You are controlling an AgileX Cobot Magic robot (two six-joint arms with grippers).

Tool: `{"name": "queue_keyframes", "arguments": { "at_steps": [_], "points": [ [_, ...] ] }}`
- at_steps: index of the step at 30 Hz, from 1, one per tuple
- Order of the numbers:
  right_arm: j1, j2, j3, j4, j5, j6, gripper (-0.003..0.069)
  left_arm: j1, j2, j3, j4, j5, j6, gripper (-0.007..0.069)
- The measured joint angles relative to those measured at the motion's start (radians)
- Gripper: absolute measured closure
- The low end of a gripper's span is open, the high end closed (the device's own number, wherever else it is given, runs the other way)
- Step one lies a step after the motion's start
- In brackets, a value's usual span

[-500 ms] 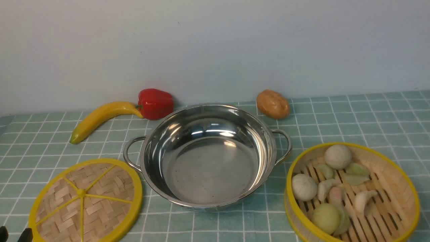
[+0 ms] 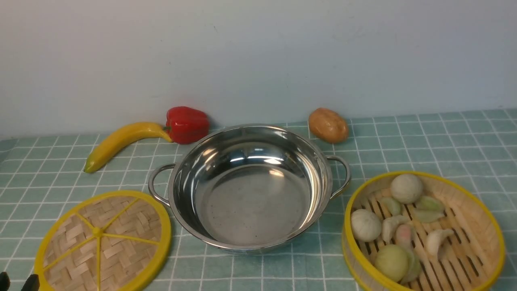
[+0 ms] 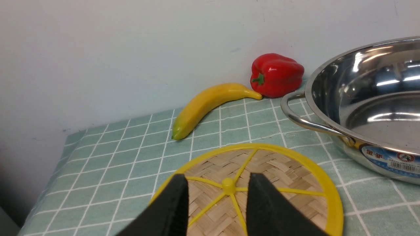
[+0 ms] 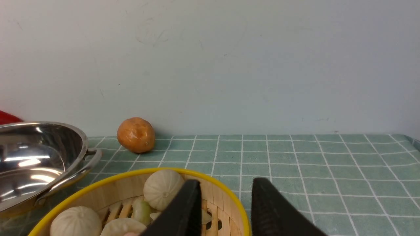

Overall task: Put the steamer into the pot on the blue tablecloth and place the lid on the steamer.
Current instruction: 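Reach for and grasp the rim of the bamboo steamer holding the buns with the right gripper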

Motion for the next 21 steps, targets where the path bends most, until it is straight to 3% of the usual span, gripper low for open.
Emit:
{"name": "queue_keyframes", "arguments": {
  "at_steps": [14,17,21],
  "points": [
    [0.0,0.0,0.0,0.007,-0.013,-0.002,0.0419,0.0,0.0,0.0,0.0,0.0,0.0,0.0382],
    [0.0,0.0,0.0,0.073,-0.067,0.034,0.0419,0.0,0.0,0.0,0.0,0.0,0.0,0.0382],
    [0.0,0.0,0.0,0.307,-0.208,0.202,0.0419,0.0,0.0,0.0,0.0,0.0,0.0,0.0382]
  ]
}}
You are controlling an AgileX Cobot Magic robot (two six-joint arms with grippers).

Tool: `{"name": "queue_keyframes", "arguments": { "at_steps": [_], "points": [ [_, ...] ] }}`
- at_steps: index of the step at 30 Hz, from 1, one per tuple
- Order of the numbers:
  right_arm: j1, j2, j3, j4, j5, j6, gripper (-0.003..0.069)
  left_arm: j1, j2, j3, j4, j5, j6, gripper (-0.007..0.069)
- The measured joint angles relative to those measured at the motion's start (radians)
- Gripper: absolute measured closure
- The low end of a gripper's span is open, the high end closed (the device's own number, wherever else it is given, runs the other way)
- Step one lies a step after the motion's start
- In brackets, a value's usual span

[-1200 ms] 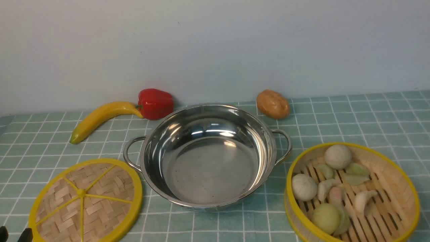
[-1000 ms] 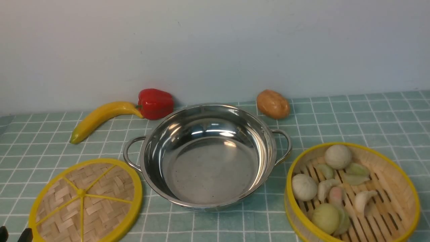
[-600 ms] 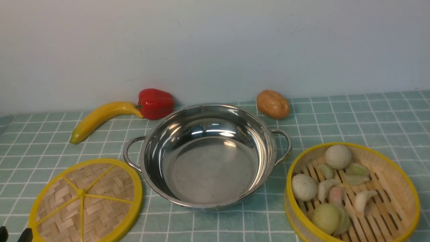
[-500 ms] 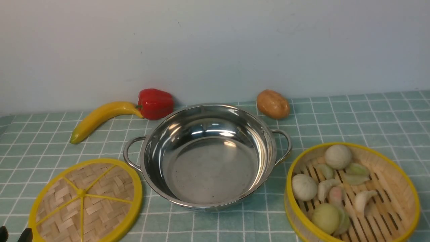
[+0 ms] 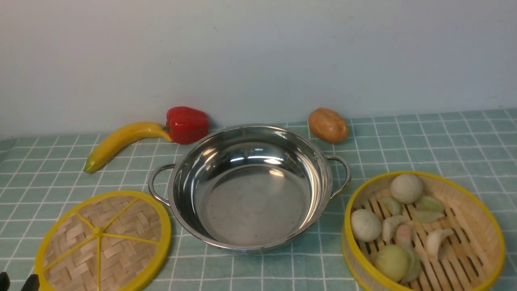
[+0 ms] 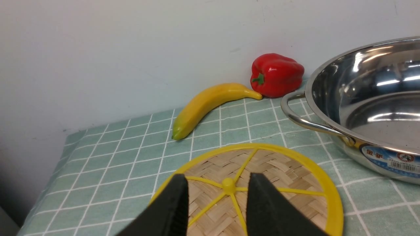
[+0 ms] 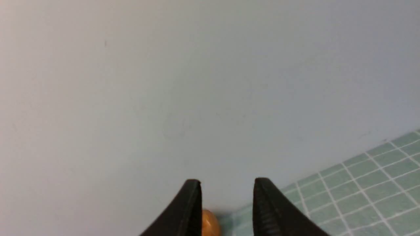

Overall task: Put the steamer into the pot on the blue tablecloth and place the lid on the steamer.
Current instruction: 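Reach for and grasp the rim of the bamboo steamer holding the buns with the right gripper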

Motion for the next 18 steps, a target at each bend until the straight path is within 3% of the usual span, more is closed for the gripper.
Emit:
{"name": "queue_keyframes", "arguments": {
  "at_steps": [5,13,18],
  "points": [
    [0.0,0.0,0.0,0.135,-0.104,0.09,0.0419,0.0,0.0,0.0,0.0,0.0,0.0,0.0382],
    [0.0,0.0,0.0,0.15,-0.125,0.111,0.0419,0.0,0.0,0.0,-0.01,-0.006,-0.015,0.0382],
    [0.0,0.0,0.0,0.147,-0.114,0.132,0.0419,0.0,0.0,0.002,-0.252,-0.186,-0.219,0.0382]
  ]
}}
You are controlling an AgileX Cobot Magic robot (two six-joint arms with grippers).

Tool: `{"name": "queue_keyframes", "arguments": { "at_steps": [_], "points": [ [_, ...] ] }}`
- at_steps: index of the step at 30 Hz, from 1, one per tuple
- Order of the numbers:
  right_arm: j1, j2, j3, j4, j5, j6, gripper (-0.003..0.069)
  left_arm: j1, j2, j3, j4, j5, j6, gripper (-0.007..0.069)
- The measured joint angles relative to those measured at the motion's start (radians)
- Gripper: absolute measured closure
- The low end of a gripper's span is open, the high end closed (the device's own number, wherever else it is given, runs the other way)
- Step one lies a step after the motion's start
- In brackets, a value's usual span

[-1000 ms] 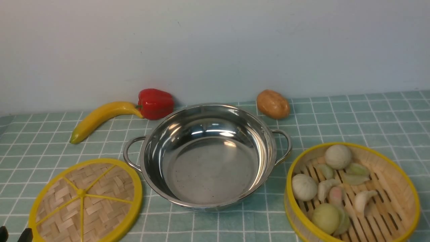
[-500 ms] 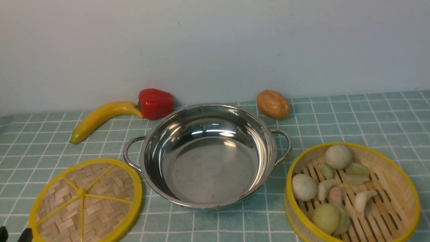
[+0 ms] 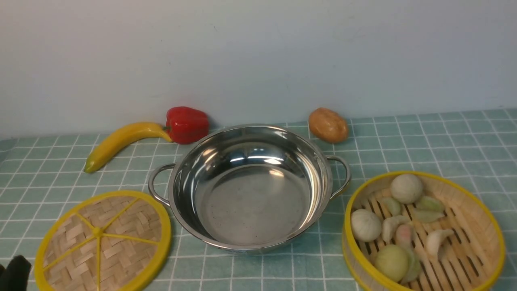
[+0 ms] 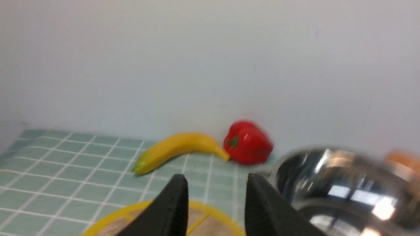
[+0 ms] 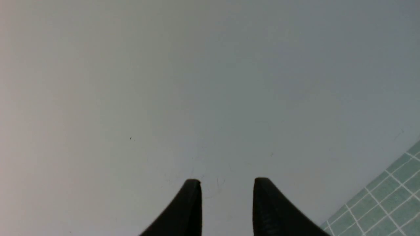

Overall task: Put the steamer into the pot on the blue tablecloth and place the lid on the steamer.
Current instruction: 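Reach for and grasp the rim of the bamboo steamer holding the buns with the right gripper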

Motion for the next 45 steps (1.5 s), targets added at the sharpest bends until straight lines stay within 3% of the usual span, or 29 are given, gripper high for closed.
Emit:
{"name": "queue_keyframes", "arguments": {
  "at_steps": [5,9,12,16,19,21,22,25,28,32,34,37,39,40,45],
  "points": [
    [0.0,-0.001,-0.036,-0.002,-0.031,0.029,0.0419,0.0,0.0,0.0,-0.225,-0.178,-0.182,0.0382],
    [0.0,-0.002,-0.126,-0.039,-0.142,0.035,0.0419,0.0,0.0,0.0,-0.265,-0.305,-0.221,0.0382],
    [0.0,0.017,-0.326,-0.194,-0.306,0.034,0.0419,0.0,-0.001,0.0,-0.269,-0.484,-0.3,0.0382],
    [0.0,0.087,-0.506,-0.373,-0.31,0.035,0.0419,0.0,-0.001,0.0,-0.235,-0.654,-0.411,0.0382],
    [0.0,0.224,-0.748,-0.608,-0.101,0.075,0.0419,0.0,-0.001,0.0,-0.13,-0.798,-0.494,0.0382],
    [0.0,0.28,-0.825,-0.659,0.037,0.099,0.0419,0.0,-0.002,0.0,-0.082,-0.835,-0.504,0.0382],
    [0.0,0.369,-0.929,-0.697,0.223,0.129,0.0419,0.0,-0.004,0.0,-0.011,-0.878,-0.509,0.0382],
    [0.0,0.503,-1.04,-0.696,0.566,0.14,0.0419,0.0,-0.004,-0.007,0.079,-0.92,-0.51,0.0382],
    [0.0,0.67,-1.106,-0.634,0.886,0.067,0.0419,0.0,-0.007,-0.046,0.219,-0.911,-0.509,0.0382],
    [0.0,0.796,-1.11,-0.532,1.098,-0.076,0.0419,0.0,-0.008,-0.119,0.37,-0.791,-0.518,0.0382],
    [0.0,0.862,-1.11,-0.481,1.19,-0.136,0.0419,0.0,-0.008,-0.171,0.441,-0.66,-0.543,0.0382],
    [0.0,0.99,-1.11,-0.431,1.305,-0.216,0.0419,0.0,-0.005,-0.333,0.508,-0.259,-0.609,0.0396],
    [0.0,1.021,-1.11,-0.432,1.314,-0.232,0.0419,0.0,0.005,-0.397,0.512,-0.132,-0.621,0.0405],
    [0.0,1.068,-1.11,-0.448,1.321,-0.248,0.0419,0.0,0.034,-0.491,0.517,0.11,-0.627,0.0419],
    [0.0,1.146,-1.11,-0.504,1.325,-0.257,0.0419,0.0,0.16,-0.671,0.507,0.525,-0.578,0.0446]
  ]
}}
